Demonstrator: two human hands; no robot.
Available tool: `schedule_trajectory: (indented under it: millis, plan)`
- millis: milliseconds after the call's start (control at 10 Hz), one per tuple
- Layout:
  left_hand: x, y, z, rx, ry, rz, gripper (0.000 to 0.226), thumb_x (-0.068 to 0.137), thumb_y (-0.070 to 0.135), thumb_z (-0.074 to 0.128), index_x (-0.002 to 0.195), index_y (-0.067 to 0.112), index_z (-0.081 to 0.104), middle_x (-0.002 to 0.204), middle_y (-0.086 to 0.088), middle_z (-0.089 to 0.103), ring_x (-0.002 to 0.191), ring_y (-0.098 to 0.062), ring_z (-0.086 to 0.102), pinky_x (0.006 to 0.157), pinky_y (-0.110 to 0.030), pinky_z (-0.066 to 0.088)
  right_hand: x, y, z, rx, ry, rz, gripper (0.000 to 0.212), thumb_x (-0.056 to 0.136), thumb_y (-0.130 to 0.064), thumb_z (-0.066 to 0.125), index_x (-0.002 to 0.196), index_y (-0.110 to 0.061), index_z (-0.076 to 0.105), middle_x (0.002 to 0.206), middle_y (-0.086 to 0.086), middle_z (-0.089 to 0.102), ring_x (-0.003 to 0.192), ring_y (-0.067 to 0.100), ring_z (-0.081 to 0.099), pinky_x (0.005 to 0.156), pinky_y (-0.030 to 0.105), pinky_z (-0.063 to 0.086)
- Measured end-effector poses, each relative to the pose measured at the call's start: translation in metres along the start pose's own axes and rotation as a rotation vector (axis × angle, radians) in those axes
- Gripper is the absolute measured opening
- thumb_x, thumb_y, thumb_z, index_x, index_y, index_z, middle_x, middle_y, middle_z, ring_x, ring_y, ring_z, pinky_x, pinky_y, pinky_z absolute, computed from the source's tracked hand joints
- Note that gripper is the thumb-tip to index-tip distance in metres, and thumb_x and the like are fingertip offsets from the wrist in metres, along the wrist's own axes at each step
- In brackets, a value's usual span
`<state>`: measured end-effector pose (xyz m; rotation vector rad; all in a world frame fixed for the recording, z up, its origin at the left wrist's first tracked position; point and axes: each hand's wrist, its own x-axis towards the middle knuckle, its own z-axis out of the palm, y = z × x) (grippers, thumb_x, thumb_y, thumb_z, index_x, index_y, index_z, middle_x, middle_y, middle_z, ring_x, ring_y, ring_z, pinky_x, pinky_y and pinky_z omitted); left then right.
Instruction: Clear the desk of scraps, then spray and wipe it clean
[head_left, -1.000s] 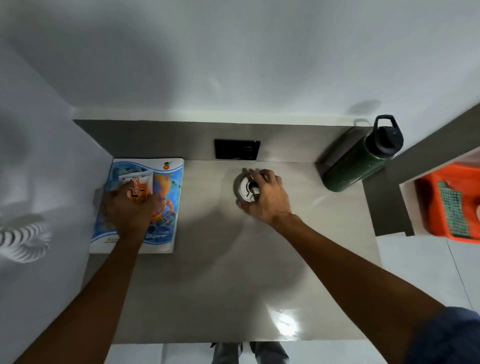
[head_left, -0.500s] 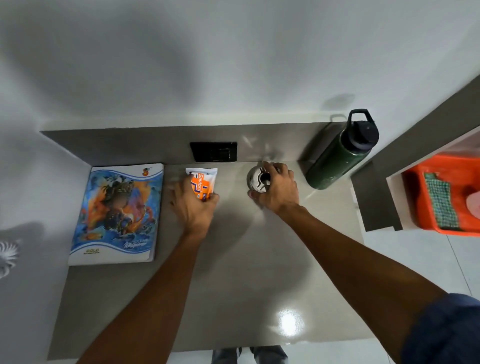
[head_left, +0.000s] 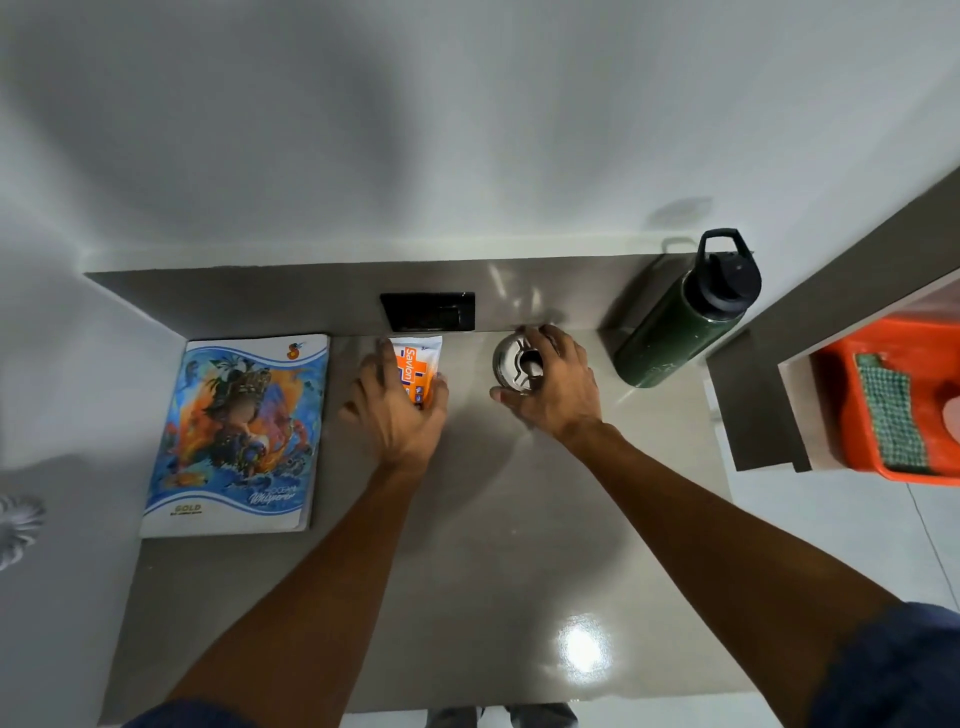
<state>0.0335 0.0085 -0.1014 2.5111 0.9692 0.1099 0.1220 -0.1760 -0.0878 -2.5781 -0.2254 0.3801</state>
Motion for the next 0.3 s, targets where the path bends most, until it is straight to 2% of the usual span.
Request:
schedule_trajectory:
  millis: [100, 200, 300]
  plan:
    - [-0.004, -0.001, -0.014, 0.031, -0.009, 0.045, 0.090, 0.100, 0.067, 0.060, 0.171, 0.023, 0.028, 0.174, -0.016, 0.033, 0.158, -0.041, 0.035, 0.125, -0.059, 0.025, -0.011, -0.005, -0.012, 0.023, -0.005, -0.021, 0.108, 0.074, -0.065, 0.093, 0.164, -0.029, 0.045, 0.172, 0.003, 0.037, 0.158, 0.030, 0.034, 0.125, 0.053, 0.042]
    - [-0.008, 0.003, -0.045, 0.017, 0.006, 0.116, 0.086, 0.101, 0.067, 0.047, 0.169, 0.016, 0.034, 0.172, -0.018, 0.038, 0.157, -0.042, 0.038, 0.124, -0.058, 0.029, -0.020, -0.017, -0.039, 0.045, 0.000, -0.069, 0.104, 0.075, -0.069, 0.091, 0.160, -0.028, 0.047, 0.169, 0.004, 0.041, 0.156, 0.032, 0.038, 0.124, 0.054, 0.043]
    - [-0.010, 0.016, -0.078, -0.035, 0.010, 0.237, 0.089, 0.100, 0.069, 0.035, 0.170, 0.014, 0.032, 0.175, -0.015, 0.037, 0.160, -0.039, 0.038, 0.129, -0.052, 0.029, -0.027, -0.027, -0.070, 0.042, 0.044, -0.112, 0.102, 0.080, -0.065, 0.087, 0.164, -0.024, 0.045, 0.169, 0.007, 0.044, 0.155, 0.034, 0.042, 0.123, 0.054, 0.045]
